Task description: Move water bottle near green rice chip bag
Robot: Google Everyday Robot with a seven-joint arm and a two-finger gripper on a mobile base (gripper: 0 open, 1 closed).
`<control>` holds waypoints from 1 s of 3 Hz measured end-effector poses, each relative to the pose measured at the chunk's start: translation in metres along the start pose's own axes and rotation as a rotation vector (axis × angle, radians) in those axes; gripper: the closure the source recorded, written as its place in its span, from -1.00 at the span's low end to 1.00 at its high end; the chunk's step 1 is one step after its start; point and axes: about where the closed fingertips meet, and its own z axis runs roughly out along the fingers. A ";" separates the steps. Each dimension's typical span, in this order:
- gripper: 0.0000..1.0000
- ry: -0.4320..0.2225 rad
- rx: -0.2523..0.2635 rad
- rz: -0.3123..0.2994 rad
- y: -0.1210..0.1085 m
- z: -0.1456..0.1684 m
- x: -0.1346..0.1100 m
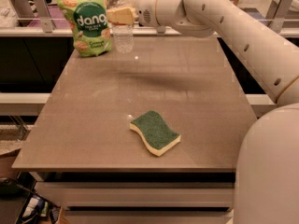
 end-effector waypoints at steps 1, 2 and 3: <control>1.00 0.012 0.001 -0.003 -0.003 0.010 0.009; 1.00 0.011 0.022 -0.016 -0.011 0.016 0.021; 1.00 0.010 0.050 -0.030 -0.020 0.019 0.031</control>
Offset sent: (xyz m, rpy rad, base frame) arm 0.0317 -0.0037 -0.0344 -0.0249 -0.0398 -0.0604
